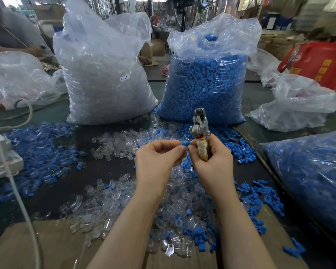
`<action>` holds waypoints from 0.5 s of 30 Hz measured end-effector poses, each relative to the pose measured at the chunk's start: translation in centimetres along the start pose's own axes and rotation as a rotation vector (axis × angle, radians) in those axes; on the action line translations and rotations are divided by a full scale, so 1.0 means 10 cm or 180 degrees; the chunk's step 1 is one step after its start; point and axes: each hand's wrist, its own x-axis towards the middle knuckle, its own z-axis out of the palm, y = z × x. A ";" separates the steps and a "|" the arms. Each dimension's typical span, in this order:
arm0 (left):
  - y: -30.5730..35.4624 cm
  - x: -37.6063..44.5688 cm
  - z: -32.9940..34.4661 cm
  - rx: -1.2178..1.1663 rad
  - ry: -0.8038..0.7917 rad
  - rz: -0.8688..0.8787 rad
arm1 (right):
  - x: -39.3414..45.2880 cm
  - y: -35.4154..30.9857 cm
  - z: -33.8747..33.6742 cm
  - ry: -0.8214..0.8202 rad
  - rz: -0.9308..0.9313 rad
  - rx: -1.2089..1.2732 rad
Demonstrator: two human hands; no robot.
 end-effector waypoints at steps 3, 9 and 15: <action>0.00 0.01 0.00 0.0015 0.0023 0.0013 | -0.01 0.00 0.02 0.0060 0.0038 0.0064; -0.01 0.00 0.01 0.0071 0.0011 0.0105 | -0.02 -0.02 0.04 0.0091 0.0039 0.0137; -0.02 -0.01 0.01 0.0065 0.0008 0.0199 | -0.02 -0.03 0.06 0.0130 0.0050 0.0136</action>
